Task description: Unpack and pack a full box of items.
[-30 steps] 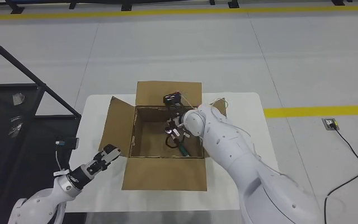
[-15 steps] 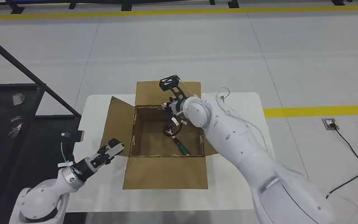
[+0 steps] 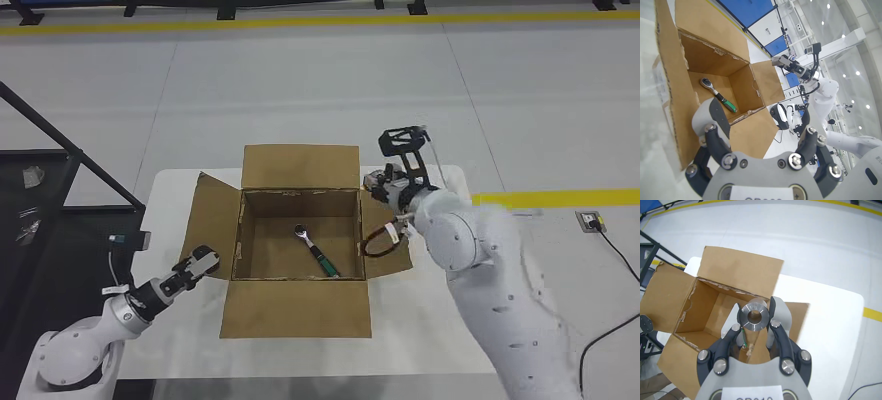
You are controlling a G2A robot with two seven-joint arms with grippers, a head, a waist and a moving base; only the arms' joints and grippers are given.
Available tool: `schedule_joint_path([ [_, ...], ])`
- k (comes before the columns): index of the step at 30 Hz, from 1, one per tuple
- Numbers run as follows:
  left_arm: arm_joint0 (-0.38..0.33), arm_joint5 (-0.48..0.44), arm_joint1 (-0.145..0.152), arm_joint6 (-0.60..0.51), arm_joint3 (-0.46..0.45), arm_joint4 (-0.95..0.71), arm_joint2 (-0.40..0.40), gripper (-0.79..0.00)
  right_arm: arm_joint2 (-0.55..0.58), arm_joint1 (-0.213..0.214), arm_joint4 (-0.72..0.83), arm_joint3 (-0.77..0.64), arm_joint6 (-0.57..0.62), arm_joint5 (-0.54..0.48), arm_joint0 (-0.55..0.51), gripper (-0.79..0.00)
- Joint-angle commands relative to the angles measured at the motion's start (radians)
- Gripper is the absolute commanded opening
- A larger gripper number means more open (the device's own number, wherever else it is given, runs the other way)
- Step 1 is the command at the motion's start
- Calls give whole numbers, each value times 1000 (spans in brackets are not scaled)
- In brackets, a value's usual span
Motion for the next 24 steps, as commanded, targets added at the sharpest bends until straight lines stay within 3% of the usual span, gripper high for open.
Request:
schedule_joint_path([
  [1,-2,-2,2,-3,7,-8,4,0,62,10,-65,-8,5,35,-32,-785],
  [6,-11,-4,4,0,16,-13,23,0,144,25,-134,120,-54,43,-48,-785],
  [16,4,-4,10,31,19,-12,33,0,189,29,-40,470,-140,-42,-21,-785],
  [24,22,4,15,48,-2,-4,33,0,210,36,5,583,-181,-76,-47,-785],
])
